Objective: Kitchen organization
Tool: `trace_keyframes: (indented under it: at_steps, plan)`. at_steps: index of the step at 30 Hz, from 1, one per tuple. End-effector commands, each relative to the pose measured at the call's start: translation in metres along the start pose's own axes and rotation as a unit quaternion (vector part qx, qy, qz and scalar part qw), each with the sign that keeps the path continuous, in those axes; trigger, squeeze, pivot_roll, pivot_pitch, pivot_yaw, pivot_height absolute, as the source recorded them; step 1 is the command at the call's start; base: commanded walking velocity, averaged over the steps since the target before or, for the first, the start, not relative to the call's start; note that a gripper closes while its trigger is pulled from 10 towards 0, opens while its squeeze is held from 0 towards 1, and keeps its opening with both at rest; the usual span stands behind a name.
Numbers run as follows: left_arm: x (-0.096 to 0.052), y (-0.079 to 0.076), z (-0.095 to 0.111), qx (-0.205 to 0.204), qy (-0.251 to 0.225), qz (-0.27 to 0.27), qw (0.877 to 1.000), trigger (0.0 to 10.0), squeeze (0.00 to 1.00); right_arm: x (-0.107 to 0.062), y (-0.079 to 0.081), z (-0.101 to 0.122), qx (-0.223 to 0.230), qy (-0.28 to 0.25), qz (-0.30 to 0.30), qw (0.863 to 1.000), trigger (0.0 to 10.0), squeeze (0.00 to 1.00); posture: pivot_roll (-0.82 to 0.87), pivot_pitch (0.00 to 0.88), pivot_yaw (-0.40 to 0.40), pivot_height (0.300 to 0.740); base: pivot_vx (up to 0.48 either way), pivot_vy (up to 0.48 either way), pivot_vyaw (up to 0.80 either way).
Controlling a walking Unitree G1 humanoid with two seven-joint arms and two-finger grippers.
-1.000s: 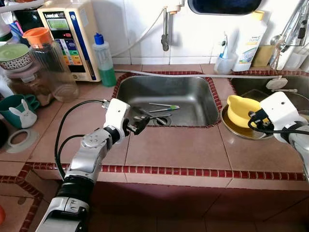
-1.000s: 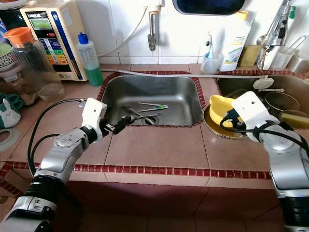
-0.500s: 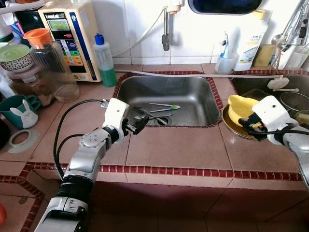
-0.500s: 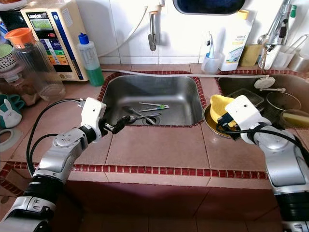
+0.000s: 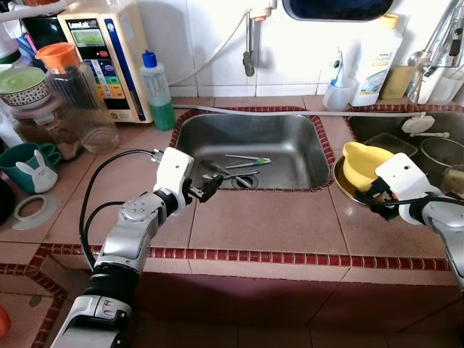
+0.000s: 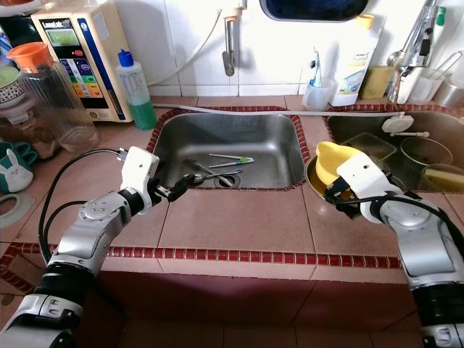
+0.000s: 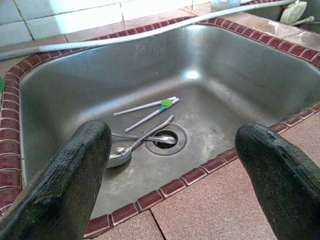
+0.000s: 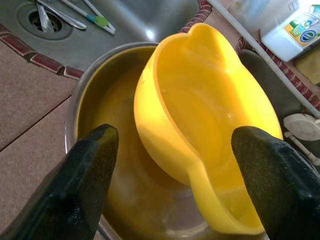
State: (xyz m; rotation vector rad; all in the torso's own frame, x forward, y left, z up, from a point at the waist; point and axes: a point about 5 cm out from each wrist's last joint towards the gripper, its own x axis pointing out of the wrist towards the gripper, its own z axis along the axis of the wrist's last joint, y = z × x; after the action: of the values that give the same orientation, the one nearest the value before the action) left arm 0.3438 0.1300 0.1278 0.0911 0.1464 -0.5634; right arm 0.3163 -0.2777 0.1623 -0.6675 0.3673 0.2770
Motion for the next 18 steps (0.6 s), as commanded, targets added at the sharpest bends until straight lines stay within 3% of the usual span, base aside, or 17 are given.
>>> trace_keyframes:
  at_steps: [1,18]
  plan:
    - [-0.002,0.001,0.003,0.007,-0.002,-0.004,1.000,10.0,0.00,0.005,0.006,-0.004,0.005,0.007,0.018,1.000,0.0,0.00,0.10,0.000,0.086,0.740,0.000,0.000,0.00]
    - [-0.003,0.001,0.002,0.006,0.000,-0.003,1.000,10.0,0.00,0.015,0.013,-0.007,0.007,0.008,0.047,0.999,0.0,0.00,0.11,0.000,0.085,0.740,0.000,0.000,0.00]
